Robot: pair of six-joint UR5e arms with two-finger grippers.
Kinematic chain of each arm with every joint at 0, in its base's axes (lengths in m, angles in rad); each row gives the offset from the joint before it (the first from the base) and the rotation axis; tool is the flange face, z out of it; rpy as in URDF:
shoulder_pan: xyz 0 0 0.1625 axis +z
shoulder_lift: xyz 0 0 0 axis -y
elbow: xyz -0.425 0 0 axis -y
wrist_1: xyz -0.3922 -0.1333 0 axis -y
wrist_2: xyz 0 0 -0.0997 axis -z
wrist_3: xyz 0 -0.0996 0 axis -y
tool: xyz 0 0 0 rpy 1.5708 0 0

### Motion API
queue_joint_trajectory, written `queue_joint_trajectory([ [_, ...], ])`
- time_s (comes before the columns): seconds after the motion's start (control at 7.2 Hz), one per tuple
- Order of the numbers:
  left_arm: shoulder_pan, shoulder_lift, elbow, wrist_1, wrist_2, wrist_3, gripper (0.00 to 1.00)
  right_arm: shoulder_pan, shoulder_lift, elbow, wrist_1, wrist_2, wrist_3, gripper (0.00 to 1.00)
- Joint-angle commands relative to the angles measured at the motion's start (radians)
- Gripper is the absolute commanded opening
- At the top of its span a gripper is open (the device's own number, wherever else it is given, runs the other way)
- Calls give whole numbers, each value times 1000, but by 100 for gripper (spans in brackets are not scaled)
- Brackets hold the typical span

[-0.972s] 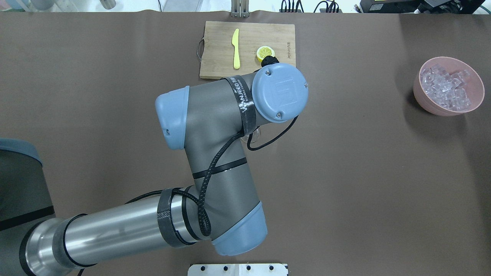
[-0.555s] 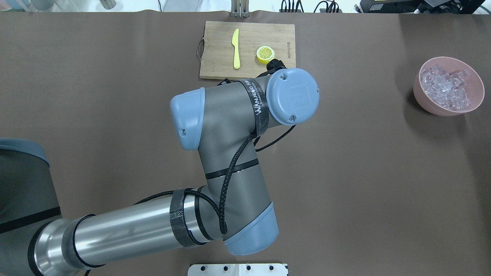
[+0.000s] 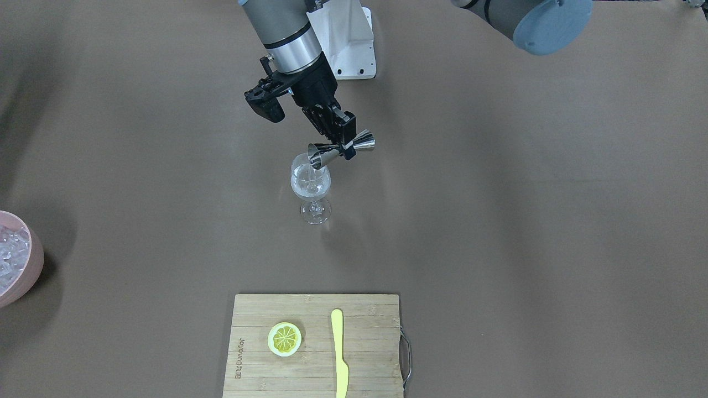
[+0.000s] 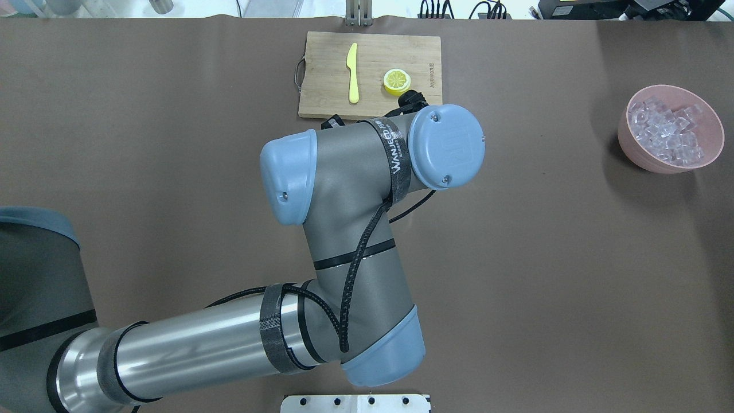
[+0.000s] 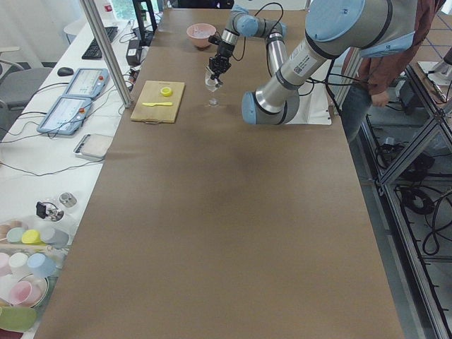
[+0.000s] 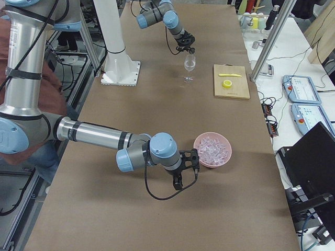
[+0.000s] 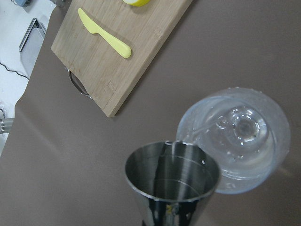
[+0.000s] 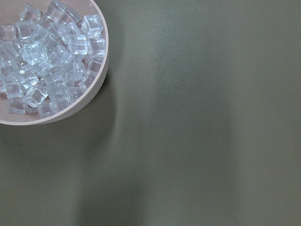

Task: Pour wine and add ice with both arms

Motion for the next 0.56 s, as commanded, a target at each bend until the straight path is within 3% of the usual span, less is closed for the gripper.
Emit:
queue_joint_trajectory([
  [0.0,8,-2,1,13,16,1,0,0,0,0,0,-2,0,100],
  [0.42,20,-2,3,22,29,1,0,0,-1,-2,0,0,-2,100],
])
